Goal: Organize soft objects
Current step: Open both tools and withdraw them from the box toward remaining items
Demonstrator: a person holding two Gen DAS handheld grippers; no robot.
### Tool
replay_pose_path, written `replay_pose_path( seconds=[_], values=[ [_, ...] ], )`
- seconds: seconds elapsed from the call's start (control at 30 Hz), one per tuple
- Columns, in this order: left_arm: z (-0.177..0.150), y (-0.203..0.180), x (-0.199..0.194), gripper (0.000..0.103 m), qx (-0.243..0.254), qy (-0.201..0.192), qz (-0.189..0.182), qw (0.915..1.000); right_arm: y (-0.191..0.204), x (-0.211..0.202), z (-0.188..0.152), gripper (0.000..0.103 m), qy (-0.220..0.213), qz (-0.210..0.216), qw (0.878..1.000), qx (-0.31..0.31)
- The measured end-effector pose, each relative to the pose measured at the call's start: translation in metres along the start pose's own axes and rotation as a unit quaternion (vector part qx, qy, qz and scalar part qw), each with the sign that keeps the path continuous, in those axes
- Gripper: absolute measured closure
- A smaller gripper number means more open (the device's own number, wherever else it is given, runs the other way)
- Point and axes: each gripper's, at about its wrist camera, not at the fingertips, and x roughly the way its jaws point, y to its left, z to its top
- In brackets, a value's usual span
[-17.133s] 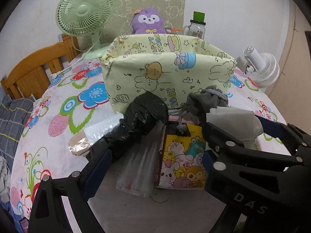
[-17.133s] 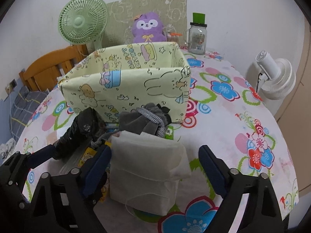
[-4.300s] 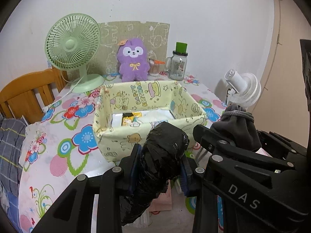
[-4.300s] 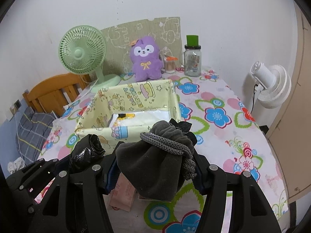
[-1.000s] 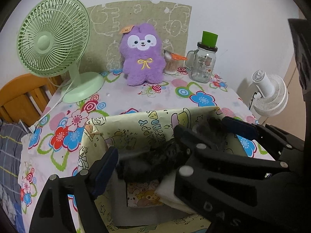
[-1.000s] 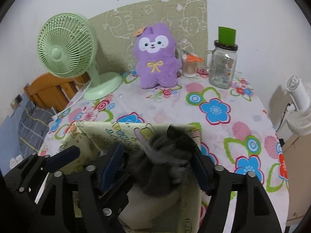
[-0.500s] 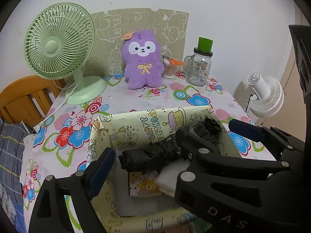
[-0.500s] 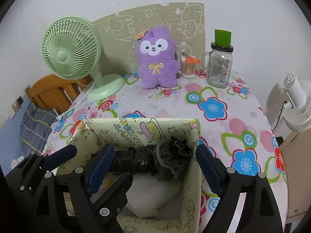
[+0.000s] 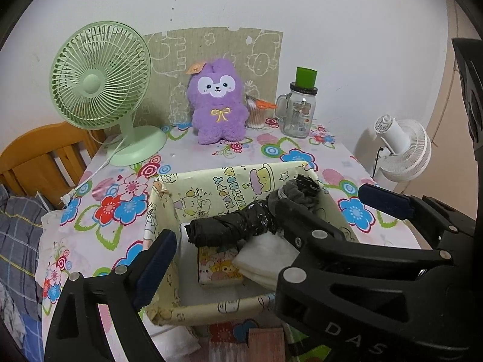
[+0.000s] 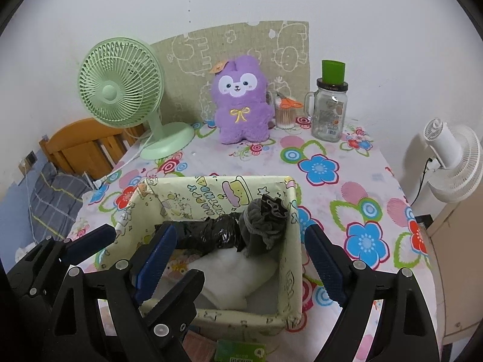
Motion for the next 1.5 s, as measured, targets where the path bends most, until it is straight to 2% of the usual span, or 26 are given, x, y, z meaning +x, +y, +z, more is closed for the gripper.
replay_pose_path(
  seconds=[0.8,1.5],
  values=[
    [-0.030,-0.008,-0.053,0.008,0.014,-0.033,0.002,0.9994,0.016,-0.056,-0.027,0.014,-0.038,-0.015,0.999,-0.014],
    [-0.057,-0.013,-0.063,0.006,0.011,-0.030,0.002,0.9995,0.018,-0.072,-0.057,0.014,-0.036,-0.018,0.999,-0.013]
  ],
)
